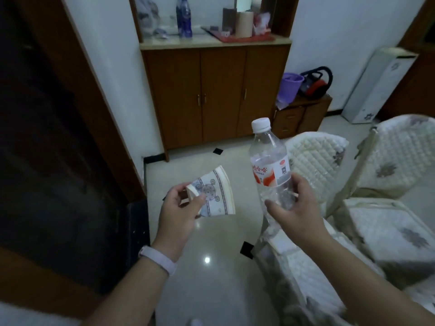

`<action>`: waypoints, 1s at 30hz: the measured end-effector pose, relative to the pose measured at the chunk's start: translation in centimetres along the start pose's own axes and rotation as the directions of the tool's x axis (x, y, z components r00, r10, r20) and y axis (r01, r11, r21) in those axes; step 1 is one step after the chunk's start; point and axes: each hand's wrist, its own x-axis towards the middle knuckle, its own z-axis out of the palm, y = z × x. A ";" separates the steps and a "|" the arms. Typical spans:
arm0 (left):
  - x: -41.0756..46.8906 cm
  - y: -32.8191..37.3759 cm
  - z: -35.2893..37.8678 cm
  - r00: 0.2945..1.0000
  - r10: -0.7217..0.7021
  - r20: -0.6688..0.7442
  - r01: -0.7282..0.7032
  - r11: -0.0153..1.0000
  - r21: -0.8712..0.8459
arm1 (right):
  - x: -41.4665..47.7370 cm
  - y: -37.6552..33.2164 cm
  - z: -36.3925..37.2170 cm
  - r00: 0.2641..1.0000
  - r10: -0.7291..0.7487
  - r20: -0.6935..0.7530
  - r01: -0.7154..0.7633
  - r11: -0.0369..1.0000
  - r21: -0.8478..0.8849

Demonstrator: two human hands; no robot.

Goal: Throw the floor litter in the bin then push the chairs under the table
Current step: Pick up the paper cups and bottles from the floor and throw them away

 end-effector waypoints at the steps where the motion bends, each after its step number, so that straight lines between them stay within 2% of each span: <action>1: 2.0 0.8 -0.2 1.000 0.021 0.014 -0.021 1.000 0.000 | 1.5 -0.9 0.7 1.000 -0.015 -0.015 0.015 1.000 -0.006; 4: 7.3 2.6 -0.3 0.997 0.070 0.040 -0.070 0.997 0.009 | 5.2 -2.5 2.6 0.997 -0.044 -0.056 0.044 0.999 -0.010; 8: 12.6 4.0 -0.5 0.995 0.088 0.052 -0.087 0.996 -0.022 | 9.4 -2.9 5.3 0.997 -0.015 -0.081 0.011 0.999 -0.045; 14: 20.6 3.4 -1.7 0.998 0.050 -0.024 -0.051 0.997 -0.049 | 17.0 -2.8 9.4 0.996 -0.002 -0.088 0.000 1.000 -0.027; 18: 26.5 3.1 -1.4 0.999 0.040 -0.017 -0.041 0.999 -0.032 | 22.6 -1.6 12.2 0.997 0.017 -0.074 -0.019 1.000 -0.021; 25: 40.2 5.7 1.4 0.998 0.048 -0.050 -0.048 0.999 -0.005 | 36.9 -0.8 17.4 0.995 0.050 -0.082 -0.043 0.996 0.082; 30: 49.0 9.0 5.0 0.997 0.071 0.012 -0.071 0.997 0.025 | 47.1 -1.1 18.6 0.997 -0.001 -0.071 0.009 0.992 0.122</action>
